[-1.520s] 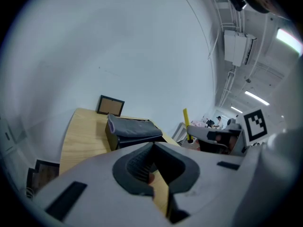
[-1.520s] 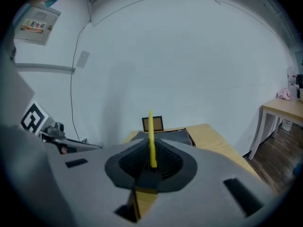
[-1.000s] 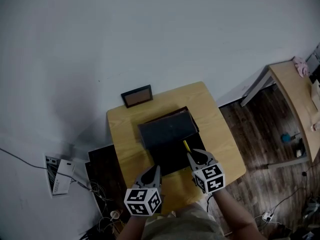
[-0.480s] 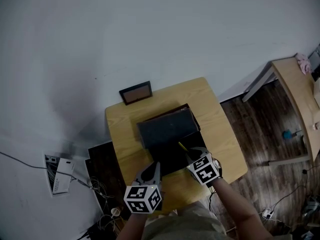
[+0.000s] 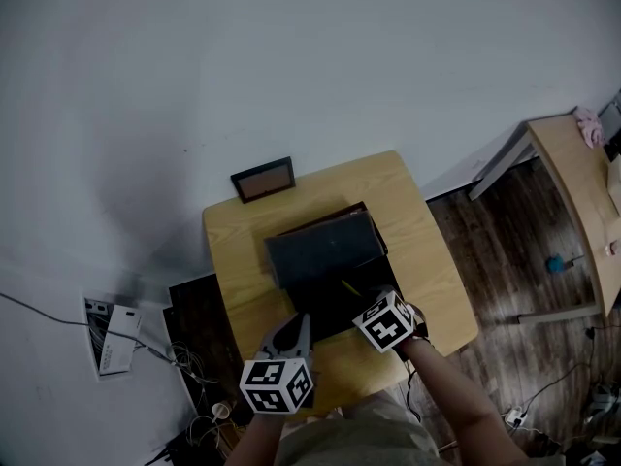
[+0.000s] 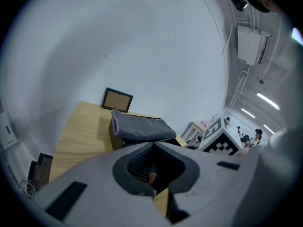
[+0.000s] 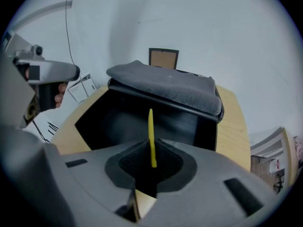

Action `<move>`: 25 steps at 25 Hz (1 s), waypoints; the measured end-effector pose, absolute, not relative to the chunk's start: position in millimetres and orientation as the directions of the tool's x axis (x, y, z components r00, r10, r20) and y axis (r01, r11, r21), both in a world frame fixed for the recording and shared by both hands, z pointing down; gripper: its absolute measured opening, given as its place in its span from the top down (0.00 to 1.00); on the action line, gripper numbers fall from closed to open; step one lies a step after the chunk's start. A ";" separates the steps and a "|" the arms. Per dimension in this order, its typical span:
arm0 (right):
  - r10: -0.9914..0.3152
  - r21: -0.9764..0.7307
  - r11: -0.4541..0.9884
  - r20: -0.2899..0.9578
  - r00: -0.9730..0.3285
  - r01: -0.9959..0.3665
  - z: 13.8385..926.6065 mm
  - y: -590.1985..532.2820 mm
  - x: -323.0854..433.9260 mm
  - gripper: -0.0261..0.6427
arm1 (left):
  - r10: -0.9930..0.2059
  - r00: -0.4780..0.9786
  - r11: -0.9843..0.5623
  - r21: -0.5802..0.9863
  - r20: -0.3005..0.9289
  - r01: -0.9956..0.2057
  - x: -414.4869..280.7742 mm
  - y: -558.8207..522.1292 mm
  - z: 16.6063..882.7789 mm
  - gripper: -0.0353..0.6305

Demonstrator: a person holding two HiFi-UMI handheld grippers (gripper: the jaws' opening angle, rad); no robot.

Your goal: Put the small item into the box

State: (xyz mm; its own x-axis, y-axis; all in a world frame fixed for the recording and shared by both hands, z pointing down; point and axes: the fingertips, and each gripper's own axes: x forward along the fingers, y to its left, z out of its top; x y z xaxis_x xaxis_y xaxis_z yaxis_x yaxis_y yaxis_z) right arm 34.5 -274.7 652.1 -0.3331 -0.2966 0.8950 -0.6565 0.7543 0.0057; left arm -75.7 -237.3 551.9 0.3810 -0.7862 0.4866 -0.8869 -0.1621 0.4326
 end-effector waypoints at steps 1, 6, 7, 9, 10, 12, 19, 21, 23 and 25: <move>-0.302 0.008 0.755 0.892 -0.335 -0.656 651.7 -274.5 34.6 0.91 | -0.786 0.381 -0.162 0.433 0.487 -0.887 -75.4 -236.9 551.8 0.94; -0.314 -0.014 0.745 0.874 -0.371 -0.666 648.8 -273.5 31.6 0.85 | -0.787 0.380 -0.160 0.433 0.486 -0.887 -77.5 -234.3 550.6 0.94; -0.316 -0.015 0.746 0.872 -0.374 -0.666 648.5 -273.4 30.9 0.84 | -0.787 0.379 -0.160 0.432 0.486 -0.887 -78.0 -233.7 550.5 0.94; -0.324 -0.007 0.746 0.870 -0.372 -0.666 648.0 -273.2 30.8 0.84 | -0.788 0.378 -0.161 0.431 0.486 -0.888 -78.3 -232.0 550.3 0.94; -0.327 -0.003 0.746 0.869 -0.370 -0.666 647.7 -272.9 31.1 0.84 | -0.788 0.378 -0.161 0.430 0.485 -0.888 -78.3 -231.1 549.9 0.94; -0.337 0.003 0.743 0.866 -0.370 -0.669 646.4 -272.4 31.5 0.84 | -0.790 0.377 -0.162 0.428 0.484 -0.889 -78.3 -229.5 548.6 0.94; -0.395 0.016 0.717 0.833 -0.388 -0.697 630.1 -269.5 30.0 0.85 | -0.791 0.382 -0.173 0.424 0.477 -0.889 -79.0 -220.7 543.0 0.94; -0.422 0.018 0.701 0.816 -0.395 -0.713 621.1 -267.1 30.0 0.86 | -0.793 0.385 -0.181 0.421 0.472 -0.889 -78.8 -217.7 539.9 0.94; -0.456 0.019 0.682 0.793 -0.404 -0.731 610.3 -264.2 30.1 0.87 | -0.795 0.390 -0.191 0.418 0.465 -0.888 -78.0 -214.8 535.3 0.94; -0.493 0.017 0.658 0.765 -0.415 -0.753 597.8 -260.2 30.5 0.88 | -0.798 0.397 -0.205 0.416 0.454 -0.886 -76.6 -212.0 529.8 0.94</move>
State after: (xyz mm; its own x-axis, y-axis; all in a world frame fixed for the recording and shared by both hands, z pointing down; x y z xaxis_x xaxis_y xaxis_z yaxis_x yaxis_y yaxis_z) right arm 30.5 -260.2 597.8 -0.4148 -0.4934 0.7645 -0.7525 0.6584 0.0166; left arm -76.6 -212.0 529.8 0.3972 -0.7977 0.4537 -0.8861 -0.2047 0.4159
